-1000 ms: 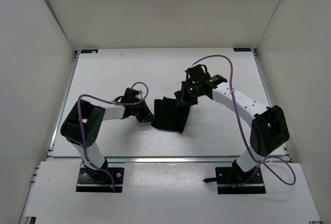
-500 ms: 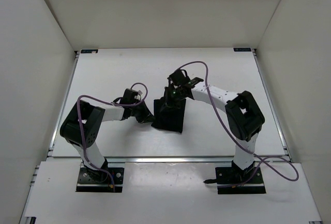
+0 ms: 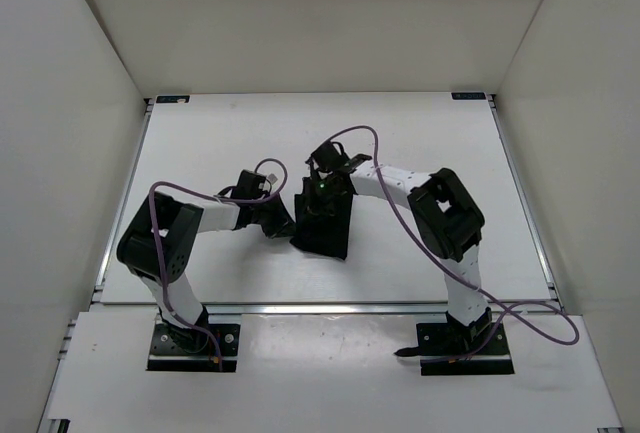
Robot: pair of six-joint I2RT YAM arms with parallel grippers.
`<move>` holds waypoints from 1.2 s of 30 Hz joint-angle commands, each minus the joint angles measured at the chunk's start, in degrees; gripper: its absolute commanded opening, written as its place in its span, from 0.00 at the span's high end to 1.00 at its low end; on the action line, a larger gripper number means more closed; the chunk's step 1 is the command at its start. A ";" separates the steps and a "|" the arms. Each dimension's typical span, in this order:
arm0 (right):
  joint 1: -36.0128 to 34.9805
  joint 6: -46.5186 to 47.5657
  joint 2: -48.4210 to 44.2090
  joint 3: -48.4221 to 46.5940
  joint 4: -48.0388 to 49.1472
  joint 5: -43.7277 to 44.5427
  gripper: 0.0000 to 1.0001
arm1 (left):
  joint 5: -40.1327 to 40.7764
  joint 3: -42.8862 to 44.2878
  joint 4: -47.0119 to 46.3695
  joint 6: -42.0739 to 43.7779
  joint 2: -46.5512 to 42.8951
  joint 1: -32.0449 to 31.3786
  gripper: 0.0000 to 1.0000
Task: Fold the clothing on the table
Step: Fold the skirt
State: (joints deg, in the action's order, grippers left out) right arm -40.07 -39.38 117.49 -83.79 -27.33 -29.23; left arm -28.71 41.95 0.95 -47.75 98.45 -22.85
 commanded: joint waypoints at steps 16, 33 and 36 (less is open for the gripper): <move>0.34 6.51 -16.49 -1.75 -5.11 2.61 0.52 | -4.25 -11.80 -5.35 -6.39 -18.80 7.99 0.61; 14.67 2.99 -45.41 22.61 6.76 -5.74 0.35 | 2.51 -14.70 5.73 -4.90 -38.67 9.23 0.50; 14.50 4.56 -46.04 23.50 4.41 -5.58 0.31 | 3.57 -15.32 7.83 -4.20 -42.89 9.32 0.49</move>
State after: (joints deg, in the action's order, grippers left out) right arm -25.45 -35.55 72.93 -60.60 -23.99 -33.87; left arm -27.05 27.22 6.87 -52.58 60.38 -13.26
